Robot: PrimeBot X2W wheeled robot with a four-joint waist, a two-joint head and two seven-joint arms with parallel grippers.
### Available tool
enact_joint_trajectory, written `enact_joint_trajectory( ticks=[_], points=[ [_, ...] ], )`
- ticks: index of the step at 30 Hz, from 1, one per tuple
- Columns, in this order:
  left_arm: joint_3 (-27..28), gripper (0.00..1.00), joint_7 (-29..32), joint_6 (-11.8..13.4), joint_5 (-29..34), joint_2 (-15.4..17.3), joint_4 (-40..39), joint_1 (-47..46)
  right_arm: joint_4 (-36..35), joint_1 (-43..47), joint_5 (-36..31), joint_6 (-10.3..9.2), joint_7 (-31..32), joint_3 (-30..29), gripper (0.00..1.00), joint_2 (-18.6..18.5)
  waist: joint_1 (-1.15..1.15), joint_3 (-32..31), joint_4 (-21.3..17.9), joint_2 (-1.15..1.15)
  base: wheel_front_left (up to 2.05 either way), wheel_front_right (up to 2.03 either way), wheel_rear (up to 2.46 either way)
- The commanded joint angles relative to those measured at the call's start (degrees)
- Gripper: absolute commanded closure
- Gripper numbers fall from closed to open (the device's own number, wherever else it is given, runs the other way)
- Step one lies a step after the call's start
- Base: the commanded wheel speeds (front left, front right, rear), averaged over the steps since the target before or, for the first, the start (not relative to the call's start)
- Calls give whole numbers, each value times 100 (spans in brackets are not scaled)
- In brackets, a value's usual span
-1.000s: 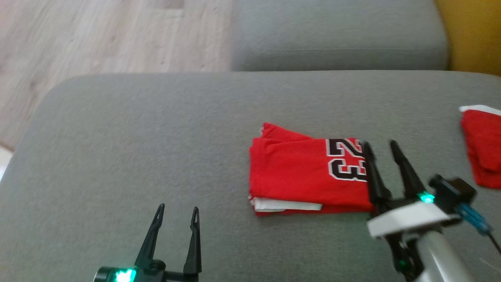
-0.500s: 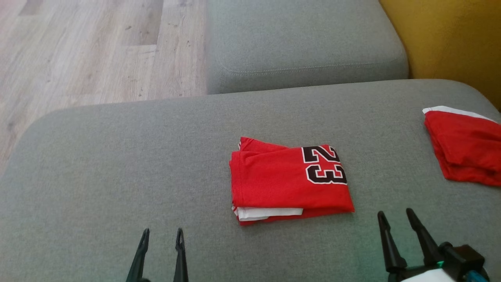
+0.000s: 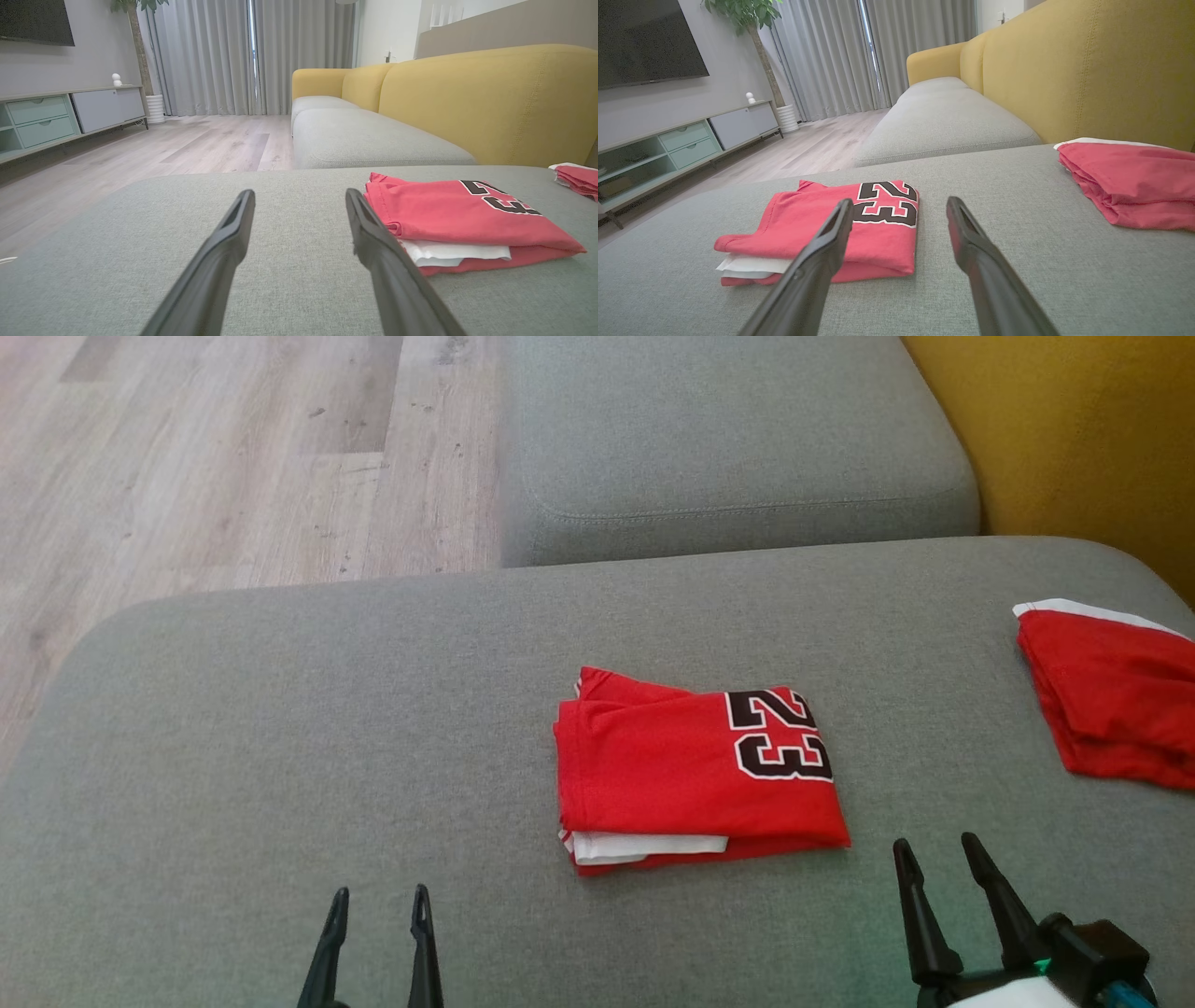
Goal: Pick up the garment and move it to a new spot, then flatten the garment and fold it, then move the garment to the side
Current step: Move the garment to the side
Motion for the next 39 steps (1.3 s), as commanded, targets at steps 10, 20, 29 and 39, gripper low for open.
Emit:
enact_joint_trajectory(
  ticks=[10, 20, 29, 39],
  points=[
    [231, 0, -55, -36, 3, -94, -123, -231, -216, -154, -41, -5, -62, 70, 0, -100, 0, 31, 39, 0, 0, 0, 0],
    [187, 0, -55, -67, 45, -97, -144, -248, -235, -157, -36, -5, -62, 72, 0, -102, 0, 150, 88, 0, 0, 0, 0],
    [96, 0, -55, -91, 49, -98, -135, -298, -53, -332, 27, -5, -62, 87, 0, -226, 0, 484, 122, 0, 0, 0, 0],
    [-60, 0, -55, -134, 131, -98, -203, -606, 613, -1400, 496, -5, 318, 228, 0, -636, 0, 1089, 102, 0, 0, 0, 0]
  ],
)
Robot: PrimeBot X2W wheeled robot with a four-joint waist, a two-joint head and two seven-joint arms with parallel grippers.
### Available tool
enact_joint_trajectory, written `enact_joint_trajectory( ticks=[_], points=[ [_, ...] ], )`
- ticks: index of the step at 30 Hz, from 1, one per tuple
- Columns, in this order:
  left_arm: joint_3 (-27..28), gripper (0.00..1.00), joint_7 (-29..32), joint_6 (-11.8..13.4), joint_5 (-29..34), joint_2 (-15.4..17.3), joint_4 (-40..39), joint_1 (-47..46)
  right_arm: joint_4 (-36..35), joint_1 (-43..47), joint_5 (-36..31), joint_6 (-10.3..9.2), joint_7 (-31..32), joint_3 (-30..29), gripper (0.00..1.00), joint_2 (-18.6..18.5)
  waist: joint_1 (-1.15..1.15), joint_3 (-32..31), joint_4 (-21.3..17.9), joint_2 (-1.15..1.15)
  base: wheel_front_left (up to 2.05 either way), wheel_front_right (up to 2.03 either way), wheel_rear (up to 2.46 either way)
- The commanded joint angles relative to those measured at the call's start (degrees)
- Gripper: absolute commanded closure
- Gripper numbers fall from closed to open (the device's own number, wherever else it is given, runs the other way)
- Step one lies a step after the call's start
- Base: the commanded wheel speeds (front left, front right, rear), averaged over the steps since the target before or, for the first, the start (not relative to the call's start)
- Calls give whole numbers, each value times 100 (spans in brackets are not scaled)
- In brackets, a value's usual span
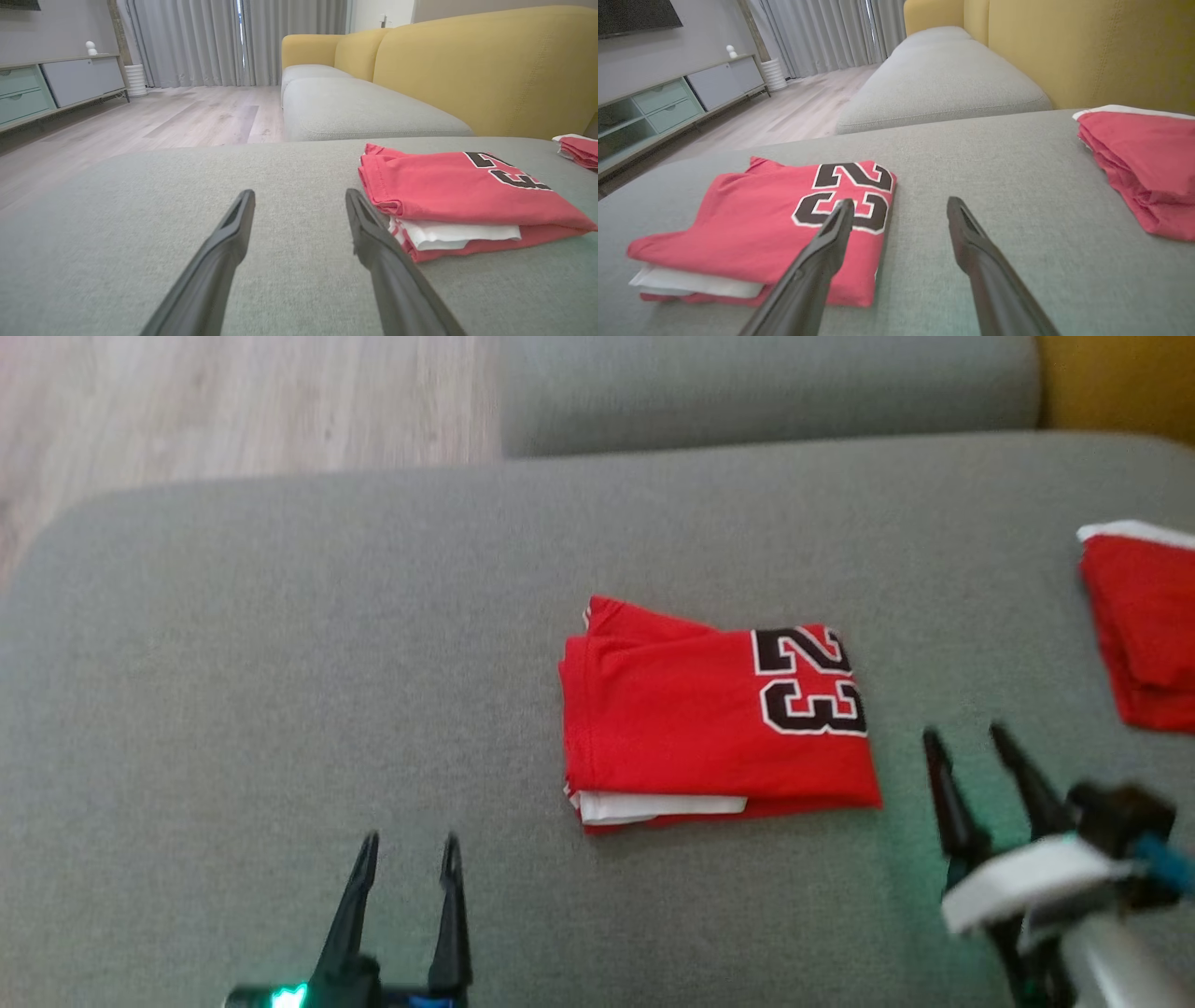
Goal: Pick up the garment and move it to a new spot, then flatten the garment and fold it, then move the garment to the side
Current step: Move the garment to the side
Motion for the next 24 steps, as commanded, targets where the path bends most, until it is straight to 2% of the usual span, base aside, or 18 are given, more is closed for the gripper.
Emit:
enact_joint_trajectory(
  ticks=[1, 7, 12, 17, 19, 20, 21, 22, 23, 24],
  points=[
    [124, 0, -54, -33, 52, -78, -199, -313, -109, -324, 98, -5, 87, 66, 0, -144, -1, 210, 13, 0, 0, 0, 0],
    [39, 0, -54, -38, 85, -78, -199, -621, 177, -974, 761, -5, 862, 54, 0, -346, -1, 620, 106, 0, 0, 0, 0],
    [-44, 0, -54, -27, 72, -78, -163, -805, 203, -1239, 1742, -5, 1575, 309, 0, -399, -1, 850, 178, 0, 0, 0, 0],
    [-111, 0, -54, 6, 50, -78, -132, -912, 219, -1350, 2576, -5, 2027, 566, 0, -356, -1, 959, 220, 0, 0, 0, 0],
    [-135, 0, -54, 17, 40, -78, -114, -950, 239, -1394, 2872, -5, 2160, 653, 25, -307, -1, 985, 230, 0, 0, 0, 0],
    [-146, 0, -54, 23, 33, -78, -106, -972, 250, -1419, 3009, -5, 2220, 689, 46, -285, -1, 995, 235, 0, 0, 0, 0],
    [-156, 0, -54, 29, 25, -78, -97, -995, 249, -1446, 3128, -5, 2263, 727, 62, -272, -1, 1002, 238, 0, 0, 0, 0],
    [-165, 0, -54, 36, 18, -78, -91, -1016, 244, -1472, 3231, -5, 2283, 756, 90, -266, -1, 1007, 239, 0, 0, 0, 0],
    [-173, 0, -54, 43, 13, -78, -87, -1033, 236, -1497, 3319, -5, 2287, 781, 100, -268, -1, 1010, 240, 0, 0, 0, 0],
    [-181, 0, -54, 51, 9, -78, -83, -1048, 228, -1523, 3382, -5, 2275, 801, 100, -286, -1, 1009, 238, 0, 0, 0, 0]
  ],
)
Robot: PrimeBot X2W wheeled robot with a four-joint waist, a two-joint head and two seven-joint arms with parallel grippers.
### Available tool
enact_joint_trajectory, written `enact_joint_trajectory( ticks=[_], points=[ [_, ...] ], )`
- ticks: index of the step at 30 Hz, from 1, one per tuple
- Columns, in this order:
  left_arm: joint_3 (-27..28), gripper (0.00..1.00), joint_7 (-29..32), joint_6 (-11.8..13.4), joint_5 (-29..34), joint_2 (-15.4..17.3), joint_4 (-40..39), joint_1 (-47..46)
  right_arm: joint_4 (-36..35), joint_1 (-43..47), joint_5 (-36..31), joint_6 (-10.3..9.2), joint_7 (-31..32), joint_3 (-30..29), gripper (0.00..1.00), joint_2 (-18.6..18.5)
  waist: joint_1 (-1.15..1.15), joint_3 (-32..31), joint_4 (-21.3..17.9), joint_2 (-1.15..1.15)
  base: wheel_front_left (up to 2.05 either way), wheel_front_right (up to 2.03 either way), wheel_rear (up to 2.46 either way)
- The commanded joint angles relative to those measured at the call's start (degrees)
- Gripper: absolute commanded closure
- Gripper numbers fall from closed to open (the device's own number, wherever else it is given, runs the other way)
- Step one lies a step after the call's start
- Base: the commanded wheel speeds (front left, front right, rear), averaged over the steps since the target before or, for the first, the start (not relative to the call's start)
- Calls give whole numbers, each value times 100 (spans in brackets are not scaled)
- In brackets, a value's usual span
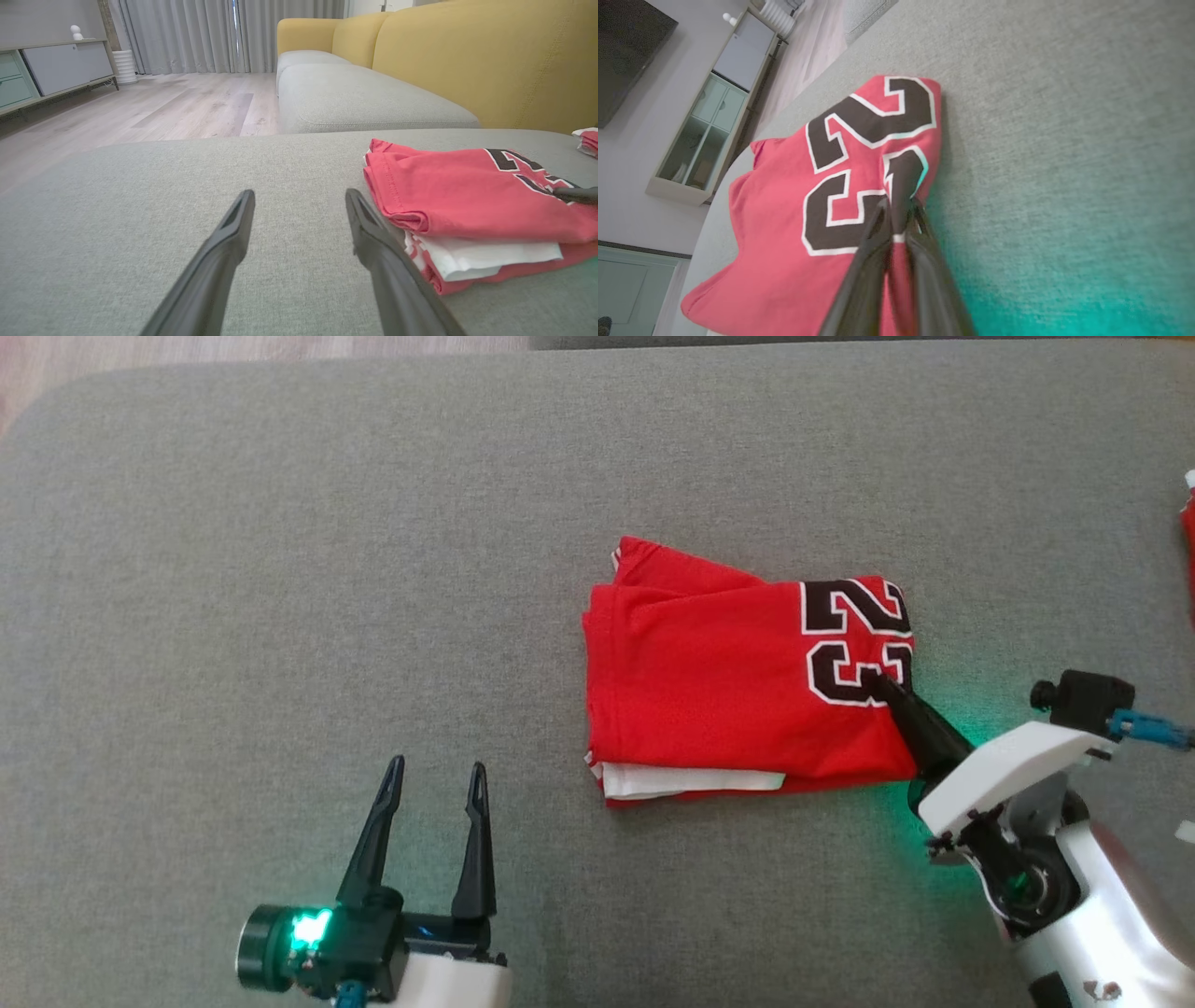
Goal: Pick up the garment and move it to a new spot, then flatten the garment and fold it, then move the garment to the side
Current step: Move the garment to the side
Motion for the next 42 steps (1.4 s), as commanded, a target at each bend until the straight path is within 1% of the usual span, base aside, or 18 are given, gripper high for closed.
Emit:
enact_joint_trajectory(
  ticks=[1, 4, 8, 9, 13, 15, 16, 21, 24, 25, 26, 27, 29, 31, 32, 33, 38, 42],
  points=[
    [106, 0, -54, 46, -4, -40, -151, -174, -185, -180, 71, -5, -64, 103, 100, -64, 0, -5, -6, 0, 0, 0, 0],
    [114, 0, -54, 53, -38, -40, -158, -189, -211, -268, 56, -5, -235, 106, 100, -245, 0, -14, -64, 0, 0, 0, 0],
    [145, 0, -54, 19, -71, -40, -284, -206, -178, -419, -187, -5, -412, 35, 100, -654, 0, 9, -267, 0, 0, 0, 0],
    [147, 0, -54, -12, -112, -40, -370, -232, -150, -526, -288, -5, -430, -63, 100, -891, 0, 45, -400, 0, 0, 0, 0],
    [114, 0, -54, -173, -5, -39, -520, -340, -128, -752, -559, -5, -402, -293, 100, -1442, 0, 160, -666, 0, 0, 0, 0],
    [132, 0, -54, -212, 73, -39, -605, -381, -125, -855, -717, -5, -368, -454, 100, -1717, 0, 231, -786, 0, 0, 0, 0],
    [132, 0, -54, -212, 73, -39, -605, -381, -125, -855, -717, -5, -368, -454, 100, -1717, 0, 231, -786, 0, 0, 0, 0],
    [198, 0, -54, -292, 197, -39, -766, -480, -99, -1131, -1015, -5, -350, -1048, 100, -2299, 0, 471, -1030, 0, 0, 0, 0],
    [236, 0, -54, -341, 230, -39, -828, -534, -16, -1329, -1196, -5, -391, -1434, 100, -2549, 0, 610, -1132, 0, 0, 0, 0],
    [246, 0, -54, -360, 247, -37, -836, -553, 13, -1393, -1262, -5, -387, -1553, 83, -2591, 0, 652, -1161, 0, 0, 0, 0],
    [257, 0, -54, -379, 261, -33, -840, -570, 26, -1448, -1372, -5, -384, -1650, 29, -2628, 0, 687, -1185, 0, 0, 0, 0],
    [269, 0, -54, -396, 271, -32, -839, -587, 47, -1495, -1518, -5, -412, -1761, 0, -2651, 0, 714, -1203, 0, 0, 0, 0],
    [295, 0, -54, -427, 283, -32, -825, -624, 25, -1552, -1812, -5, -480, -1919, 0, -2597, 0, 737, -1222, 0, 0, 0, 0],
    [321, 0, -54, -450, 277, -33, -803, -656, -74, -1567, -2088, -5, -615, -2038, 0, -2422, 0, 720, -1230, 0, 0, 0, 0],
    [340, 0, -54, -464, 253, -34, -771, -672, -246, -1503, -2396, -5, -756, -2055, 0, -2160, 0, 645, -1215, 0, 0, 0, 0],
    [345, 0, -54, -465, 236, -34, -756, -673, -361, -1429, -2551, -5, -815, -2011, 0, -2018, 0, 590, -1195, 0, 0, 0, 0],
    [353, 0, -54, -419, 116, -37, -701, -613, -893, -837, -3008, -5, -1070, -1507, 0, -1243, 0, 242, -1014, 0, 0, 0, 0],
    [331, 0, -54, -326, -38, -39, -661, -503, -959, -352, -3181, -5, -1449, -1006, 0, -661, 0, -99, -764, 0, 0, 0, 0]
  ],
)
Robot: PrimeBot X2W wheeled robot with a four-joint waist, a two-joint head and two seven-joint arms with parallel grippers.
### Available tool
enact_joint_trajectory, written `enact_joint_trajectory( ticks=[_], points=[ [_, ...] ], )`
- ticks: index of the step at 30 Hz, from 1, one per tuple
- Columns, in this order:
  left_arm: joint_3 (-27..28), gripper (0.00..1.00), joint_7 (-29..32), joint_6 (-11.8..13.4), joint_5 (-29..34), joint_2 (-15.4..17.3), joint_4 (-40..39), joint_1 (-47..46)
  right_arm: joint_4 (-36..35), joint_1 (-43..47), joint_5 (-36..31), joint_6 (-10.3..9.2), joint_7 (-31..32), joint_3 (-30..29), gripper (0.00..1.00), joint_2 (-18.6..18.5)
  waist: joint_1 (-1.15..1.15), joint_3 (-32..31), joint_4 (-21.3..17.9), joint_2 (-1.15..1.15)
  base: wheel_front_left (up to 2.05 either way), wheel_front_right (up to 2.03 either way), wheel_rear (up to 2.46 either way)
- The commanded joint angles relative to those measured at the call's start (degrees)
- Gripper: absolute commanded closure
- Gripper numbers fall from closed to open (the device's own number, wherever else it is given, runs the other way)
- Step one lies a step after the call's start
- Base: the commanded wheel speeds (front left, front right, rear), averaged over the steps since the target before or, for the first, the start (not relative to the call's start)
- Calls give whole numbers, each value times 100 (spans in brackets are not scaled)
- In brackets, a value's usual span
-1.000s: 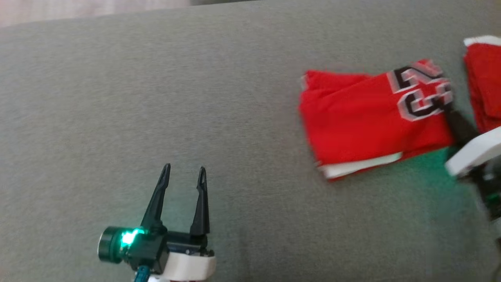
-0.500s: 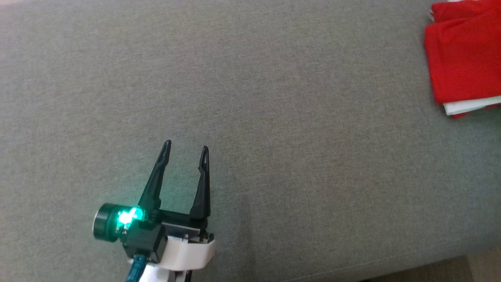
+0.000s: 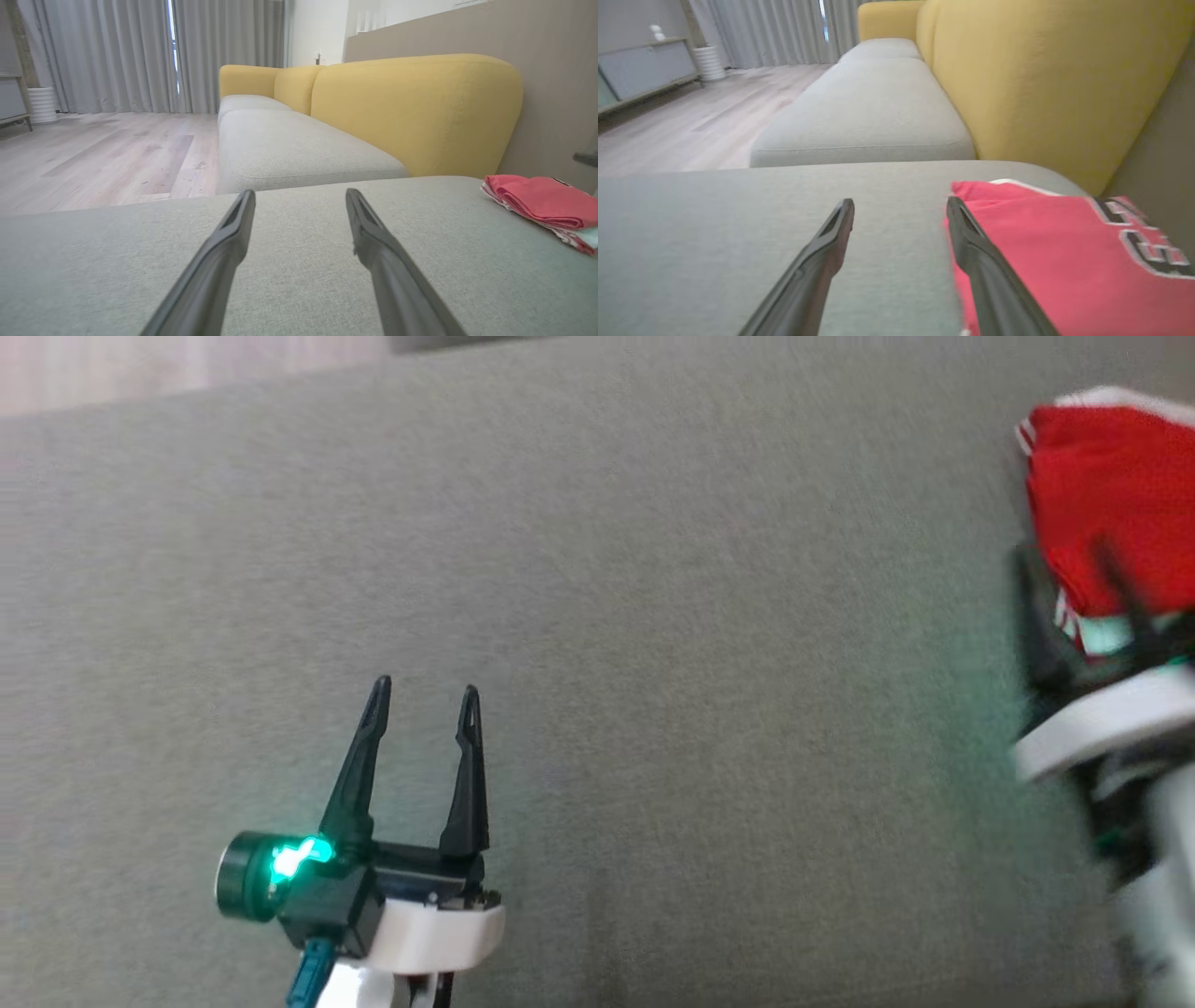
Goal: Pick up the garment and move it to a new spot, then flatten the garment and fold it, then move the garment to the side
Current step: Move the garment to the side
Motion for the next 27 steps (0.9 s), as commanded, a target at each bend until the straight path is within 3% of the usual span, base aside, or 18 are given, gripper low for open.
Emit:
enact_joint_trajectory(
  ticks=[1, 9, 17, 27],
  points=[
    [131, 0, -29, 70, -57, -35, -144, 60, -149, 115, -37, -5, -240, 229, 0, 117, 0, -323, 285, 0, 0, 0, 0],
    [206, 0, -29, 273, -144, -36, -112, 523, 187, 916, -275, -5, -1305, 540, 0, 819, 0, -1120, 847, 0, 0, 0, 0],
    [379, 0, -29, 217, -128, -36, -113, 923, -589, 1731, -975, -5, -1375, 230, 0, 1313, 0, -1670, 1050, 0, 0, 0, 0],
    [485, 0, -29, 89, -59, -37, -28, 1274, -874, 2641, -1231, -5, -1376, 158, 0, 1592, 0, -2045, 1007, 0, 0, 0, 0]
  ],
)
